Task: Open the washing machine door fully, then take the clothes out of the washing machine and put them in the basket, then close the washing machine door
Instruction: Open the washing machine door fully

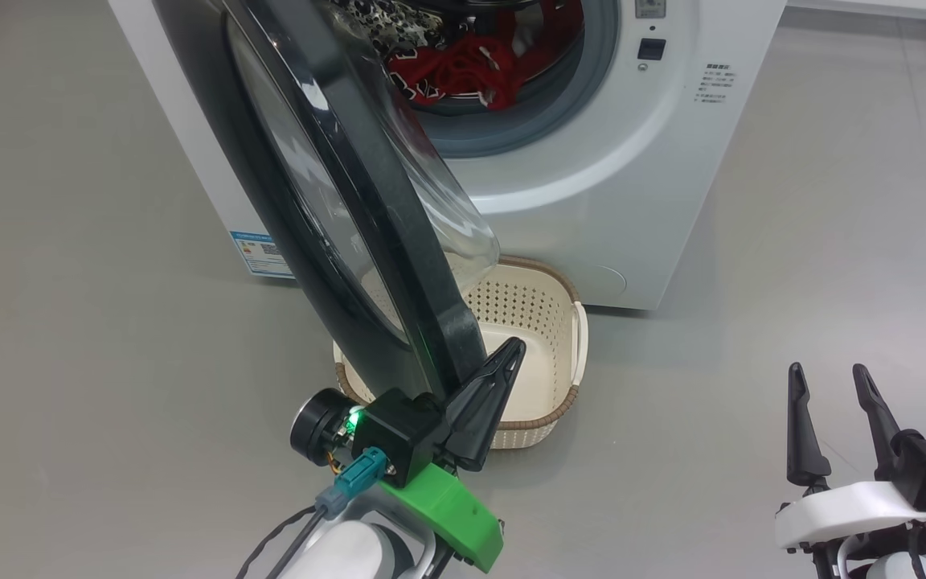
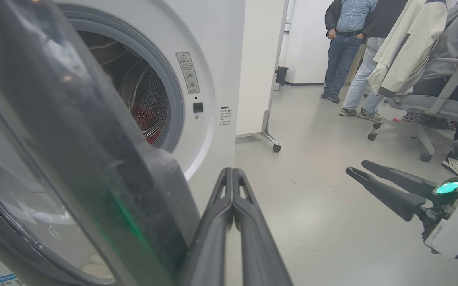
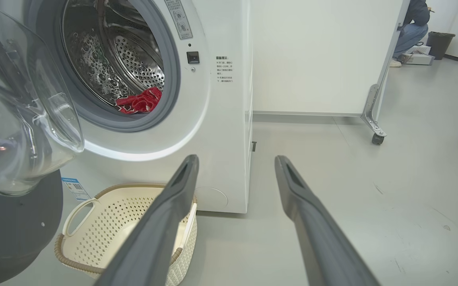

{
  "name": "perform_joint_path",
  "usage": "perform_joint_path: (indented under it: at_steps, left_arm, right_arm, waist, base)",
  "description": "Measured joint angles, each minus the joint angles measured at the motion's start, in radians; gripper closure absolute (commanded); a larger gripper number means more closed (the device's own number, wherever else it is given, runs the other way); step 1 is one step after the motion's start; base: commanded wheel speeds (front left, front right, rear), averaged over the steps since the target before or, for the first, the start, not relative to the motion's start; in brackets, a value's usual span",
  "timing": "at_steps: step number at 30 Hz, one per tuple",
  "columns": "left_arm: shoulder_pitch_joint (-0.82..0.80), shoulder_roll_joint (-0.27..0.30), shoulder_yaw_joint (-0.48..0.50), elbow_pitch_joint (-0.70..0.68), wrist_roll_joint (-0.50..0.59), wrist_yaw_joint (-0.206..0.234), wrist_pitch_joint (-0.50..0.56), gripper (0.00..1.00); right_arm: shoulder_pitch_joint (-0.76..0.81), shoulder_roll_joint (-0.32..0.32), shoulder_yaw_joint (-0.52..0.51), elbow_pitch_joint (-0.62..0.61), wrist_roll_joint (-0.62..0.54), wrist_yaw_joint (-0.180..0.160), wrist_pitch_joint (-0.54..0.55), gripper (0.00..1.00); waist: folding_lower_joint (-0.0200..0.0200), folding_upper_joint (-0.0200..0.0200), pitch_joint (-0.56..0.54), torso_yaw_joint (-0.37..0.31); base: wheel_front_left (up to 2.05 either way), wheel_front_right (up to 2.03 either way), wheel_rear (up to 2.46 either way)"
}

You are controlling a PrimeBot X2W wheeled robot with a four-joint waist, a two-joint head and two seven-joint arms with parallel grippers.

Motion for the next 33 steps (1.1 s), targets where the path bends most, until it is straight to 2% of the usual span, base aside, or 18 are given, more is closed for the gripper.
perform_joint_path:
  at_steps: [18, 33]
  left_arm:
    - [0.057, 0.023, 0.0, -0.065, 0.042, 0.0, -0.002, 1.0]
    - [0.099, 0.029, -0.008, -0.107, 0.053, 0.0, 0.003, 1.0]
  right_arm:
    - [0.005, 0.0, -0.013, 0.004, 0.0, 0.001, 0.0, 0.0]
    - [0.006, -0.003, -0.027, 0.006, 0.0, 0.001, 0.0, 0.0]
  waist:
    - [0.0, 0.0, -0.002, 0.09]
    - [0.0, 0.0, 0.011, 0.195]
  base:
    - [0.0, 0.0, 0.0]
    - [0.0, 0.0, 0.0]
